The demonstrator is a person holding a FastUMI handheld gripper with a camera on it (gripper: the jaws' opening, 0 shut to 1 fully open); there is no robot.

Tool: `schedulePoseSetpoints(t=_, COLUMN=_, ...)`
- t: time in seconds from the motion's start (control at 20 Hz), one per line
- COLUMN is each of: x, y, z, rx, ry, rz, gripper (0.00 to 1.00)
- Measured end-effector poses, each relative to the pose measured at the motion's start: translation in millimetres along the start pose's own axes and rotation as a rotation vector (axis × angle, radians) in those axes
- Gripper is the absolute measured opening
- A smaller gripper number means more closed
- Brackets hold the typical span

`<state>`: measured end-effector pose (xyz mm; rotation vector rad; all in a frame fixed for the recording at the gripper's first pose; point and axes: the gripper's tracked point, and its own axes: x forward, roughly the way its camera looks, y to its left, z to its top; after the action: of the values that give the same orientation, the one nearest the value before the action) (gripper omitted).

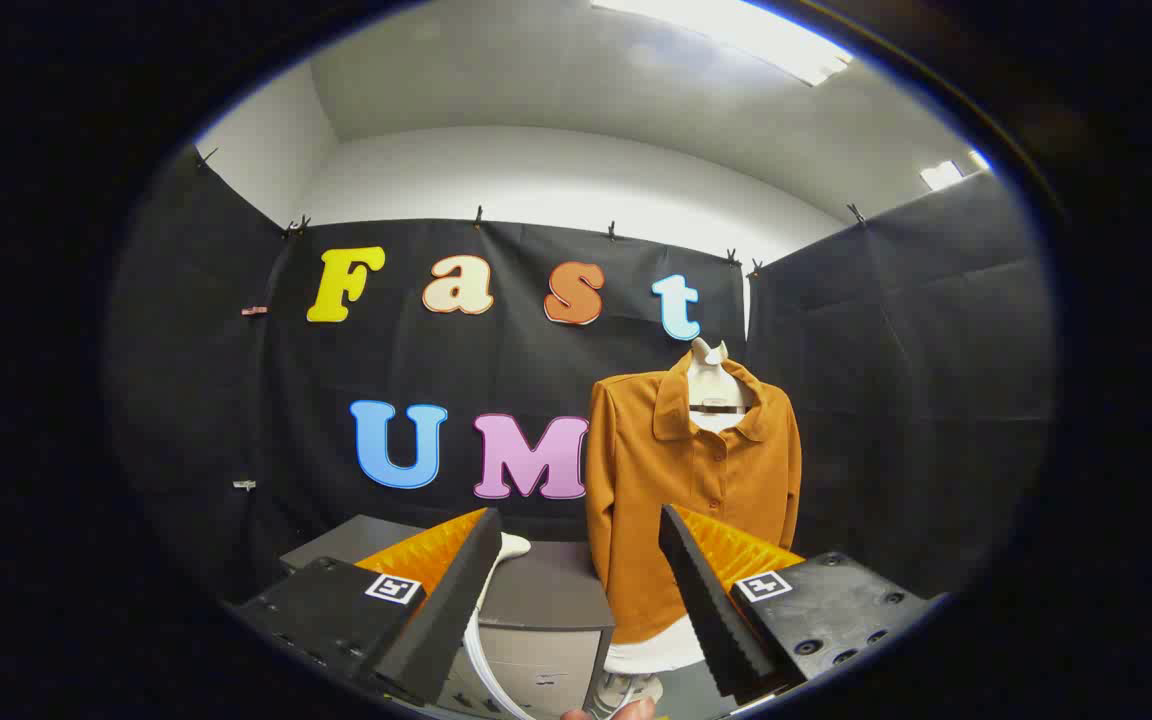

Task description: Iron the clothes twice with a garment steamer, once on the left side and once on the right side.

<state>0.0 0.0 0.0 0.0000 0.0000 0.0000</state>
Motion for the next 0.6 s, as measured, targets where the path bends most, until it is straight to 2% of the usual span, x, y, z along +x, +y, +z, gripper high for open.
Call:
schedulePoseSetpoints(t=0.2, x=3.4, y=15.0, z=5.5, rx=0.001, ry=-0.007, rz=0.032, gripper=0.98)
schedulePoseSetpoints(t=0.6, x=6.8, y=27.5, z=0.6, rx=0.006, ry=0.011, rz=0.039, gripper=0.98)
